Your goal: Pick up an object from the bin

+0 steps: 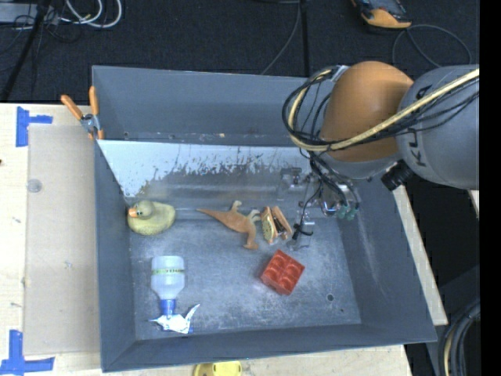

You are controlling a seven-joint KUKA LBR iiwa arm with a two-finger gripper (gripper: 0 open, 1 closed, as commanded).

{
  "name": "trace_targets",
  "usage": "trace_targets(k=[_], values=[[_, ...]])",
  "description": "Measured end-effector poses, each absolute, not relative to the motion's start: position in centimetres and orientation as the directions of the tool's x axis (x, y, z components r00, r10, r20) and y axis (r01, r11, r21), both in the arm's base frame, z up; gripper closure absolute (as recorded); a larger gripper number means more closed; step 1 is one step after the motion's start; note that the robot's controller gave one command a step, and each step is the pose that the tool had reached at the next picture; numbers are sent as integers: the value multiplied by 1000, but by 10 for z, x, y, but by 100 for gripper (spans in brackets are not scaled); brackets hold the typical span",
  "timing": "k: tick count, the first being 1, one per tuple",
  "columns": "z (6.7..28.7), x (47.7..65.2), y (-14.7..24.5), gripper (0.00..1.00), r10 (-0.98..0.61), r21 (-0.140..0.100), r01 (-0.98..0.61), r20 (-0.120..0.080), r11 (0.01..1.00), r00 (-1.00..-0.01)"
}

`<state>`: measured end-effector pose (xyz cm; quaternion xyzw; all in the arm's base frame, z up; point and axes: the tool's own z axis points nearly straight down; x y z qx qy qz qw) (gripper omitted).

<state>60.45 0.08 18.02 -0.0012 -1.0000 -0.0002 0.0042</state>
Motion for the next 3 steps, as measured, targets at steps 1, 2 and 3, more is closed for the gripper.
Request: trace_targets(k=[1, 2, 3], values=[[185, 606, 1, 0, 2, 0, 2, 1, 1000, -1000], [185, 606, 1, 0, 1, 1, 1, 1, 1000, -1000], [148, 579, -20, 0, -45, 2, -45, -3, 999, -999]])
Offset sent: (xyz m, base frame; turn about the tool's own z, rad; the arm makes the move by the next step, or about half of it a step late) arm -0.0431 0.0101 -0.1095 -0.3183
